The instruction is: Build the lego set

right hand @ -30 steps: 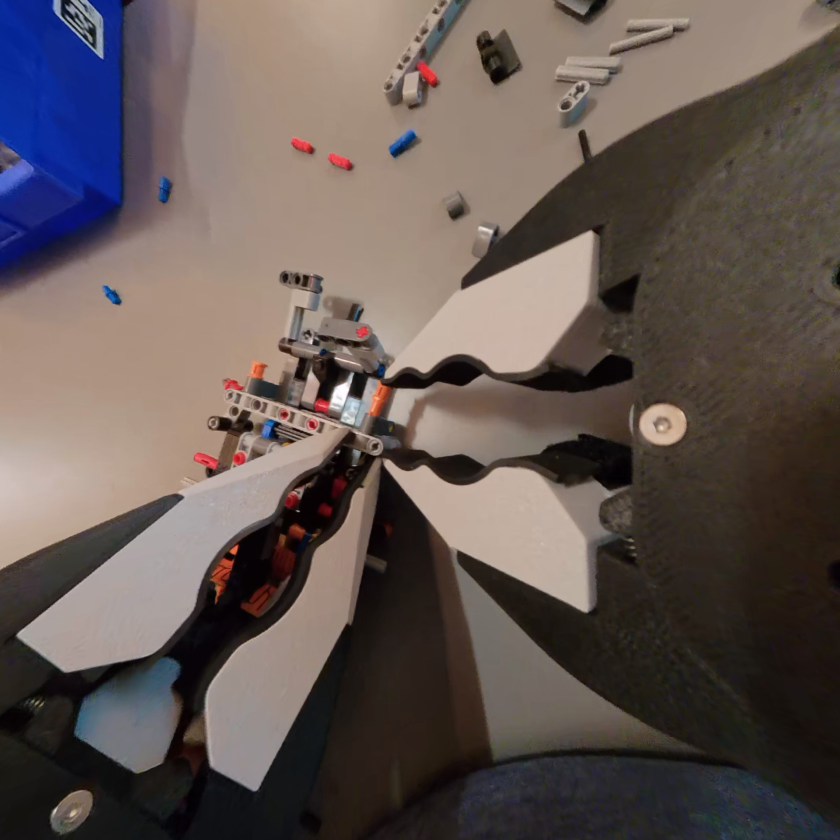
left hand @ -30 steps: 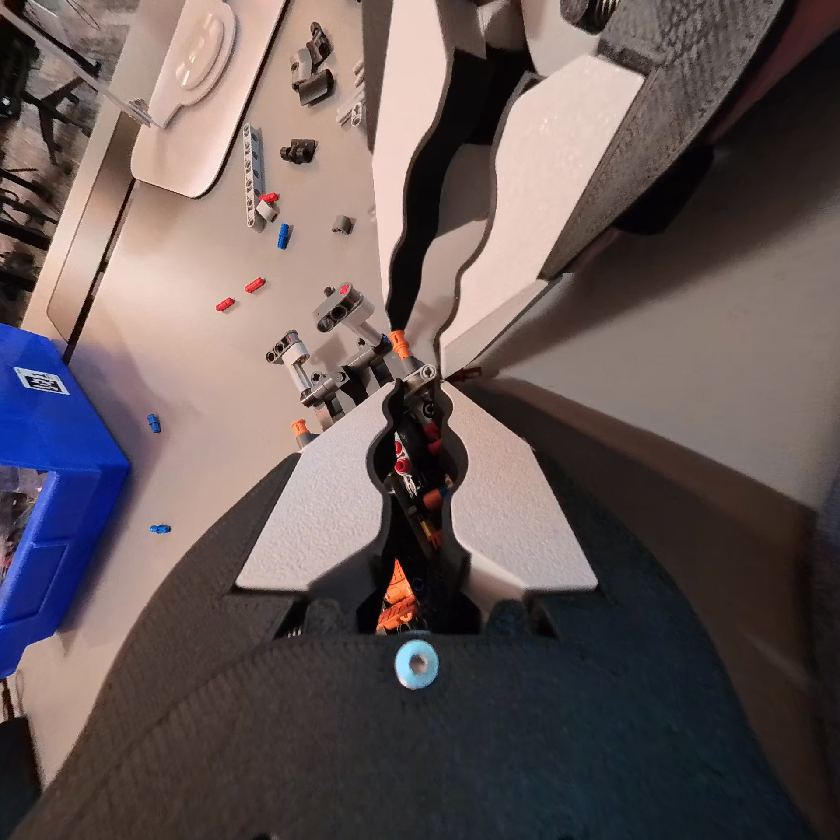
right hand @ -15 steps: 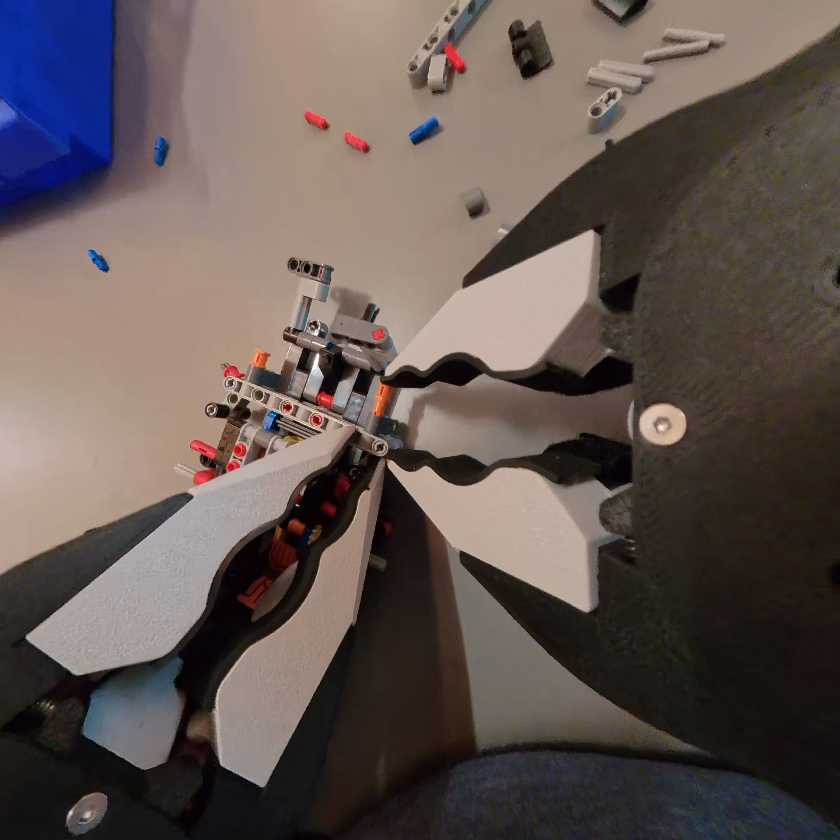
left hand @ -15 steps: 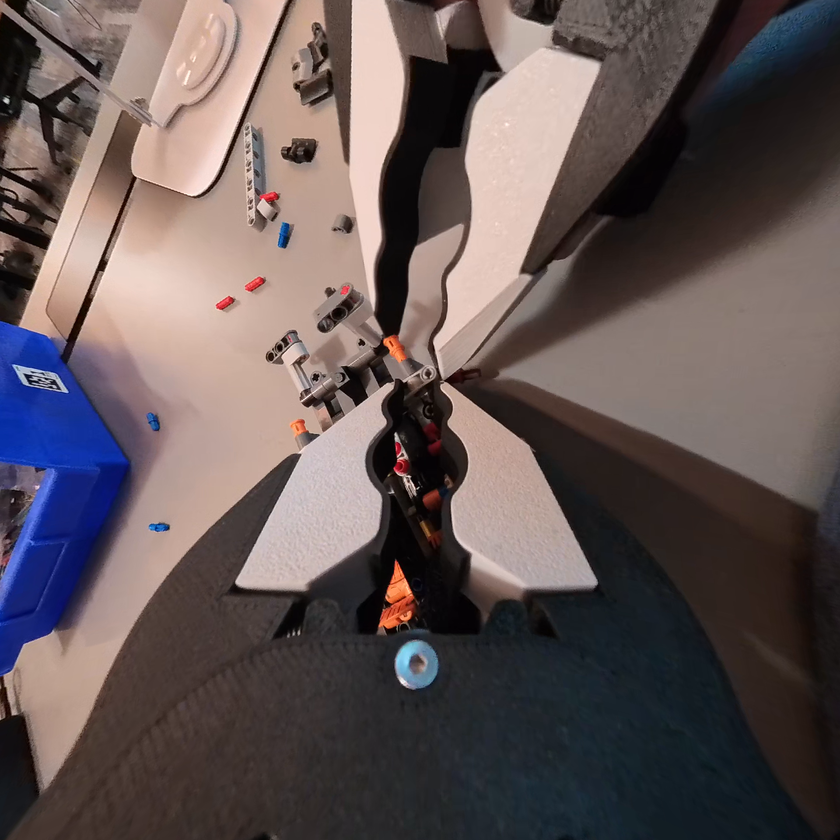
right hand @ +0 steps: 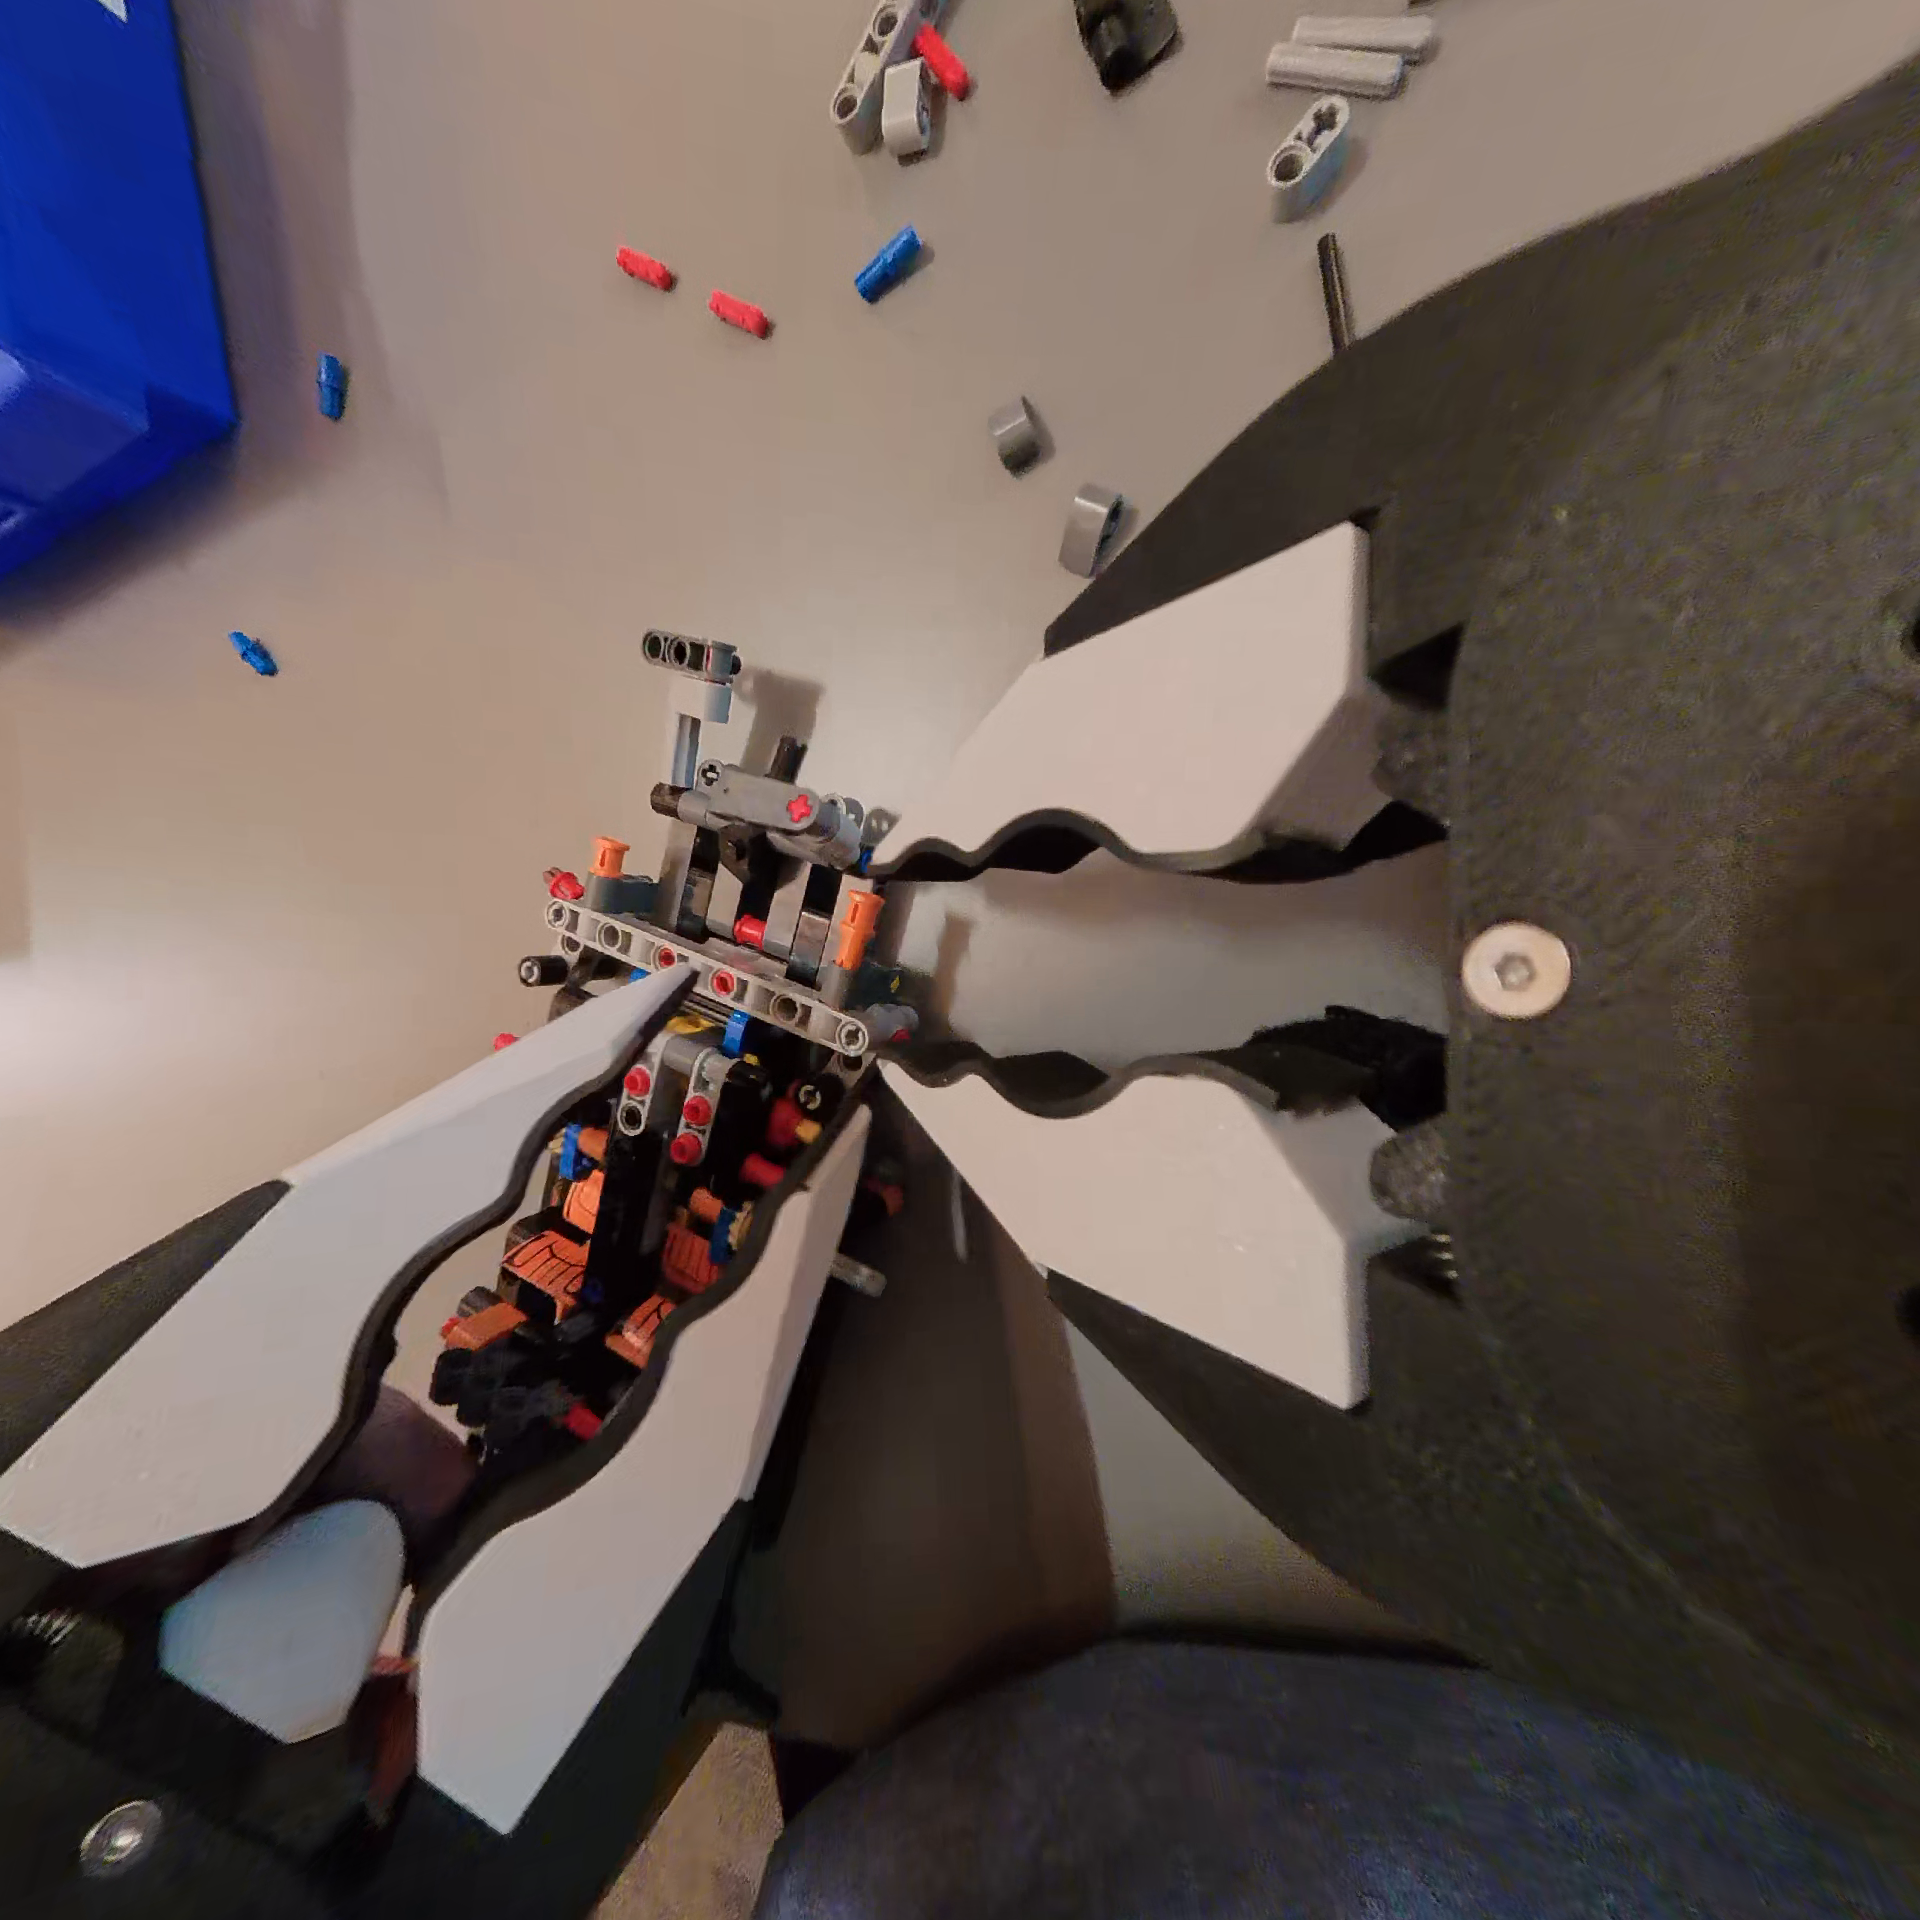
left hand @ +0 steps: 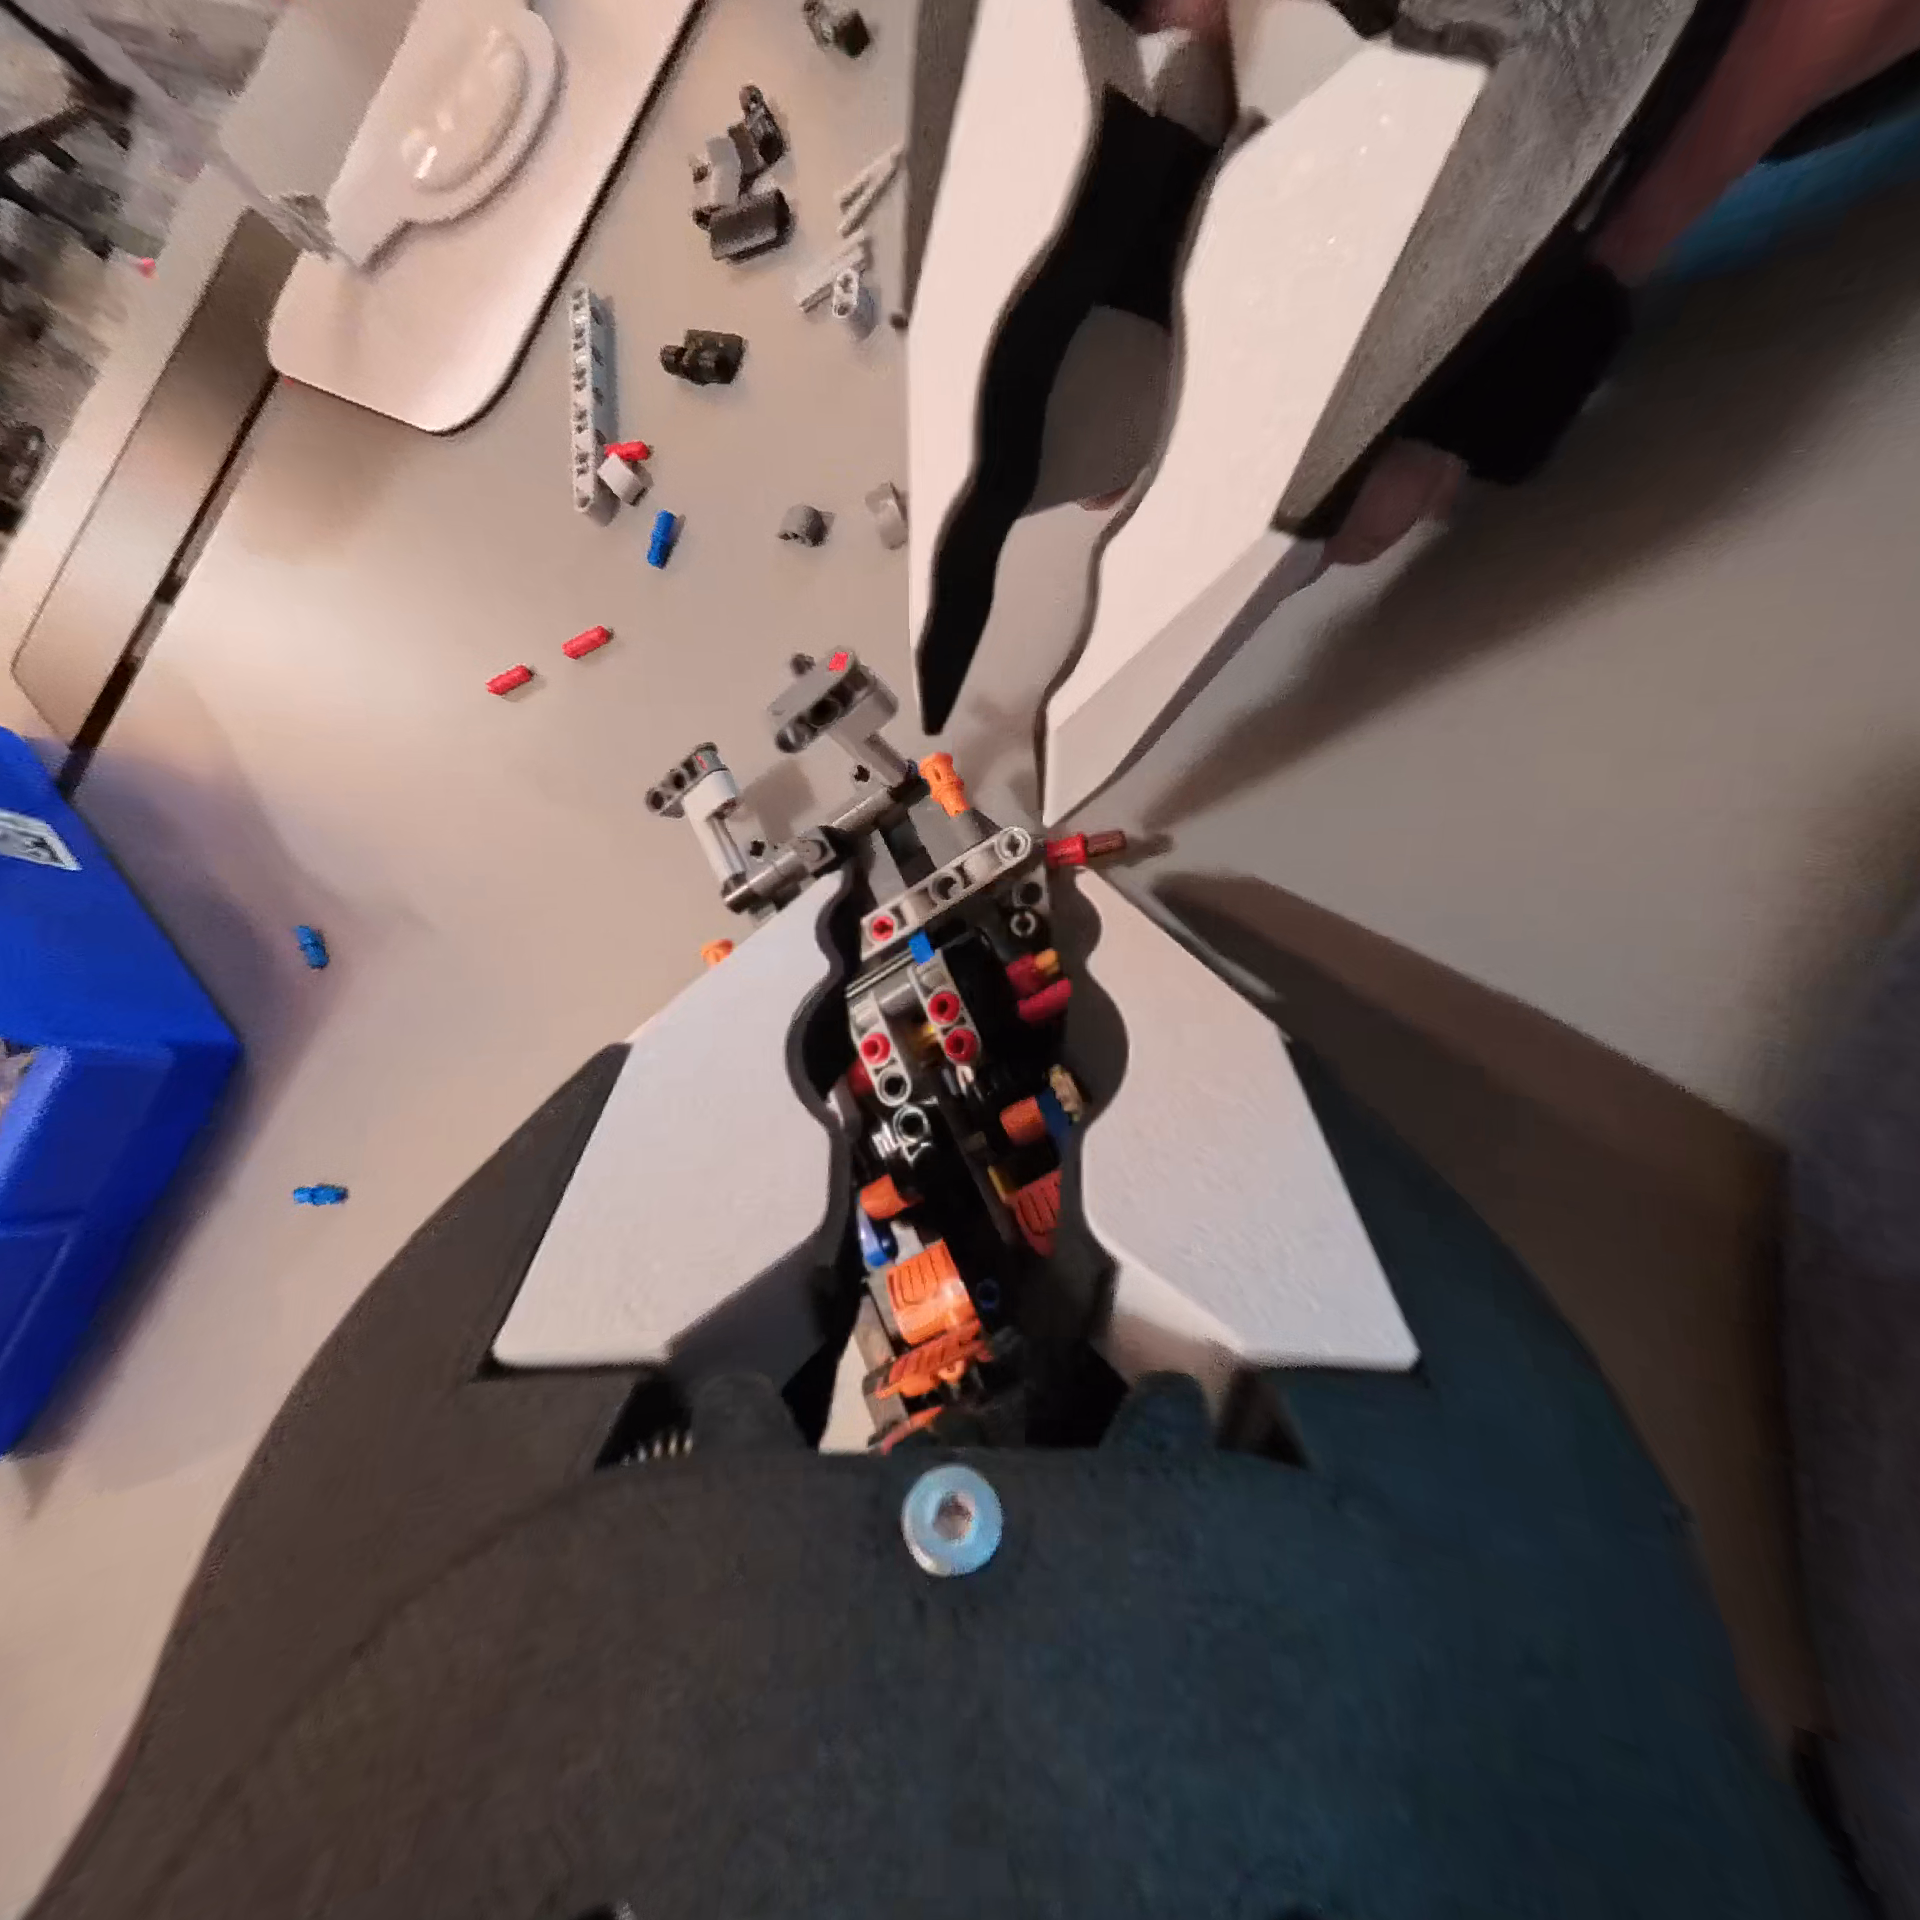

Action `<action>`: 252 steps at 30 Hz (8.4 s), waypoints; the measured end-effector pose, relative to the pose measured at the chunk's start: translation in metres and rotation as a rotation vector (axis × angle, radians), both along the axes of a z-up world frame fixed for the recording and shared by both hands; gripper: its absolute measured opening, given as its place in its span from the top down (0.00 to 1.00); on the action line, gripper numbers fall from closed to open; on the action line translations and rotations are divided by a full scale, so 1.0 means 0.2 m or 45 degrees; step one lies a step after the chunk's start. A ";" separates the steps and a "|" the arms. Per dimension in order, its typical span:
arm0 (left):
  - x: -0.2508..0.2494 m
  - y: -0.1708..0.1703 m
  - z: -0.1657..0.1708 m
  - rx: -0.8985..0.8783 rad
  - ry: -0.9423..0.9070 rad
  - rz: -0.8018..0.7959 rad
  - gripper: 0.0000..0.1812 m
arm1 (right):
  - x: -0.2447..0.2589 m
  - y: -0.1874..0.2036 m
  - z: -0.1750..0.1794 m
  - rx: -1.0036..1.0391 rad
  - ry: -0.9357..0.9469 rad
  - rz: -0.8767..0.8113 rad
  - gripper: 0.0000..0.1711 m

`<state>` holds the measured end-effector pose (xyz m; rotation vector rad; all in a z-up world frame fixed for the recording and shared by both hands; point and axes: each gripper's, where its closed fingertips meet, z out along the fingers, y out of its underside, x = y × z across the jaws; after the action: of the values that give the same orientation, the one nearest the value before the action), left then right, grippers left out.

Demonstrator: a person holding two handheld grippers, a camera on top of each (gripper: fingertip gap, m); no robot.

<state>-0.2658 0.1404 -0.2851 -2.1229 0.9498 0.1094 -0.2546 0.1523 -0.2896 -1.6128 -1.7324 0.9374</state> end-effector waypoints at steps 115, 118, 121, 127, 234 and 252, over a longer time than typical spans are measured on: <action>0.12 -0.12 -0.13 -0.347 -0.124 -0.082 0.55 | 0.21 -0.20 -0.03 0.062 0.015 0.422 0.98; 0.14 -0.12 -0.13 -0.353 -0.116 -0.113 0.55 | 0.25 -0.21 0.00 0.190 0.070 0.483 1.00; 0.15 -0.13 -0.13 -0.377 -0.087 -0.129 0.56 | 0.26 -0.28 0.09 0.229 0.184 0.562 1.00; 0.17 -0.13 -0.13 -0.406 -0.073 -0.136 0.56 | 0.23 -0.29 0.00 0.549 0.112 0.643 0.98; 0.19 -0.14 -0.12 -0.383 -0.137 0.194 0.49 | 0.30 -0.26 0.00 0.011 0.061 0.377 1.00; 0.20 -0.15 -0.12 -0.317 -0.149 0.175 0.50 | 0.29 -0.32 0.00 0.102 0.081 0.373 1.00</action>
<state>-0.2261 0.1110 -0.3100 -2.3944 0.7815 -0.0678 -0.1957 0.0887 -0.2904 -1.2864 -1.9701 1.0273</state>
